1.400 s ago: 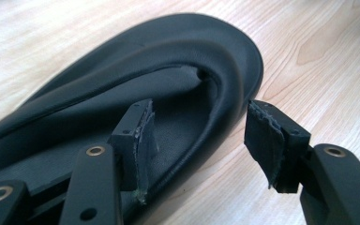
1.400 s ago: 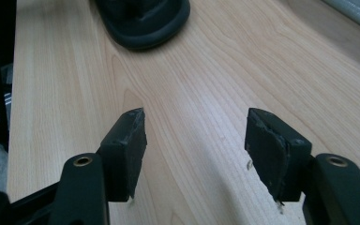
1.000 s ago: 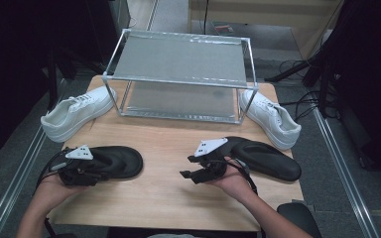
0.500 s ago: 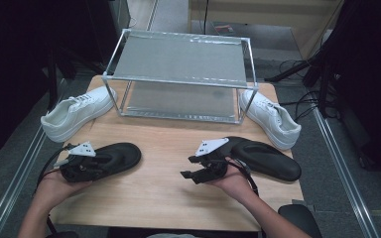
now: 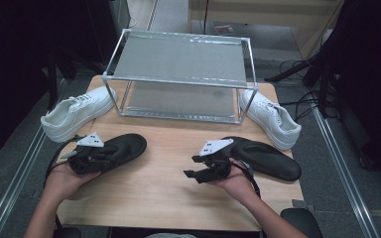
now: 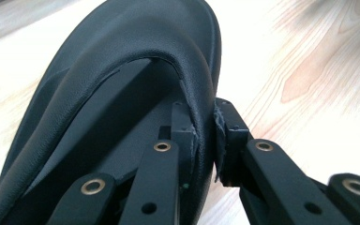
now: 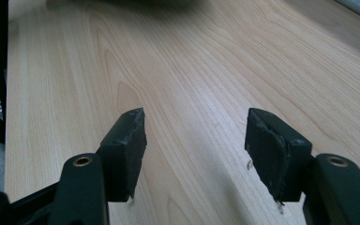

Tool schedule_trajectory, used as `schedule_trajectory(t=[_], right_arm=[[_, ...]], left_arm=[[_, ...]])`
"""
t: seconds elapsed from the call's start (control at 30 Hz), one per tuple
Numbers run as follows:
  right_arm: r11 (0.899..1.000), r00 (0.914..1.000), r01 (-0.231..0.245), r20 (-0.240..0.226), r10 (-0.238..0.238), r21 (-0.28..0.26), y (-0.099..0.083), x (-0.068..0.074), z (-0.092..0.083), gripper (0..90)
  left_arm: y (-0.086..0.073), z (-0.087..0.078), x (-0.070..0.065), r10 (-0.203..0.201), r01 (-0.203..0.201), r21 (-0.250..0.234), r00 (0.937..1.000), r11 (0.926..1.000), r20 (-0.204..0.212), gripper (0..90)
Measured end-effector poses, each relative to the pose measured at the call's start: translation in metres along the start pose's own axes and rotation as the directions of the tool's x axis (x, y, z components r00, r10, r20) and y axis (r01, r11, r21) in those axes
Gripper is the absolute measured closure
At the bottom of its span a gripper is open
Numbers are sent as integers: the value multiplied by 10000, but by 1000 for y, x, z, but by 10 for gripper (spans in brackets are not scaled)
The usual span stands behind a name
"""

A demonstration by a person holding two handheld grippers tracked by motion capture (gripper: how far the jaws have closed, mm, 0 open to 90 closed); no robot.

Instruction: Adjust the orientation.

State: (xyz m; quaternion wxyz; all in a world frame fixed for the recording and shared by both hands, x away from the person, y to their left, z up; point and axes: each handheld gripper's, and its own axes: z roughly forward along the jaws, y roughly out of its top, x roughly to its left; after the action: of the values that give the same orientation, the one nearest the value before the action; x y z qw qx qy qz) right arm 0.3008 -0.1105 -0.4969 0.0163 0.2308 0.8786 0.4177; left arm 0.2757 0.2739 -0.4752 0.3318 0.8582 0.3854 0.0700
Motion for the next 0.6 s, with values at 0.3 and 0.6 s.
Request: schedule_trajectory(t=[0.3,0.6], right_arm=[[9993,9994,-314,109,316,-190,-5,-4,-4,398],[9978,9978,-548,357,561,-367,-12,-5,-12,398]], left_arm=[[27,17,-8,163,-165,86,9996,9998,249,825],[55,30,-20,58,-62,71,9985,10000,543,825]])
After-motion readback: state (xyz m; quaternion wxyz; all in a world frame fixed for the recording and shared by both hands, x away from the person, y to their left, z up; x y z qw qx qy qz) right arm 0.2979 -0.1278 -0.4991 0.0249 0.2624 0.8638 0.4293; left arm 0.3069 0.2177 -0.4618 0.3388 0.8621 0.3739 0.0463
